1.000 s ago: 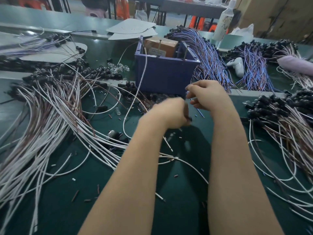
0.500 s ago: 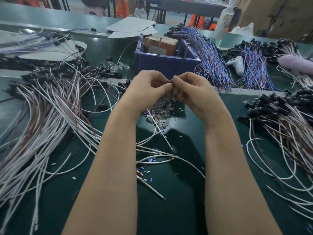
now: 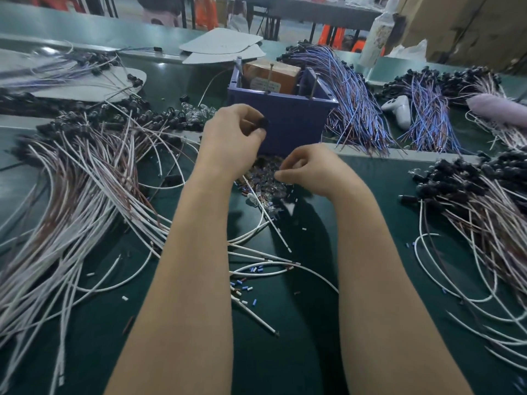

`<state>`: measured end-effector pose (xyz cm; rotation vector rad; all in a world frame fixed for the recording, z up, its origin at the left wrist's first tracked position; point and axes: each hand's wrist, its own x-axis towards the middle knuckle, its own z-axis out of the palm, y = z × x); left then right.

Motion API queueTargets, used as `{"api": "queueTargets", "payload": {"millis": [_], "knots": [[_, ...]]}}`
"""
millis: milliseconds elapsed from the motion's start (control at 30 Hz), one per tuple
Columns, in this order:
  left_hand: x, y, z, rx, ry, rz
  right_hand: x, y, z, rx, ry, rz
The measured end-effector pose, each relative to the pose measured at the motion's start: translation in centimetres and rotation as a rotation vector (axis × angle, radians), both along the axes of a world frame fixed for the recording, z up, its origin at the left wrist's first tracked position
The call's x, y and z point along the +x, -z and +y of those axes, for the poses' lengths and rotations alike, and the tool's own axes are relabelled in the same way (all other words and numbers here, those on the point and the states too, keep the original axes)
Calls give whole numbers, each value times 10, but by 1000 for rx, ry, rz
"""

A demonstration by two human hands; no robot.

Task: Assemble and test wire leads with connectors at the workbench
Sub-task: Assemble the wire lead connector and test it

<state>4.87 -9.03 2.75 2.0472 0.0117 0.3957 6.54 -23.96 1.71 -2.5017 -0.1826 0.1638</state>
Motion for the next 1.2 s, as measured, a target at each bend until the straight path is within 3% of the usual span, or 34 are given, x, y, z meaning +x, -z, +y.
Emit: {"api": "queueTargets", "payload": {"millis": [167,400,467,533,633,733,1000,1200], "knots": [[1,2,-1,-39,10,23,-15,-10,27,-329,-195,153],[4,6,2,-81,32,40,-14,-9,35,-411,-190,153],[4,7,3,-84,38,37,-13,-9,29,-343,-170,166],[5,7,3,-82,44,40,-11,-9,23,-99,-121,181],[6,8,1,-52,56,50,-6,-11,14,373,-1,12],[6,8,0,-26,70,46,-3,-17,10,602,31,-136],[3,7,-2,32,87,11,-5,-21,14,514,99,-303],[-2,3,-9,90,94,-67,-5,-14,20,470,112,-277]]}}
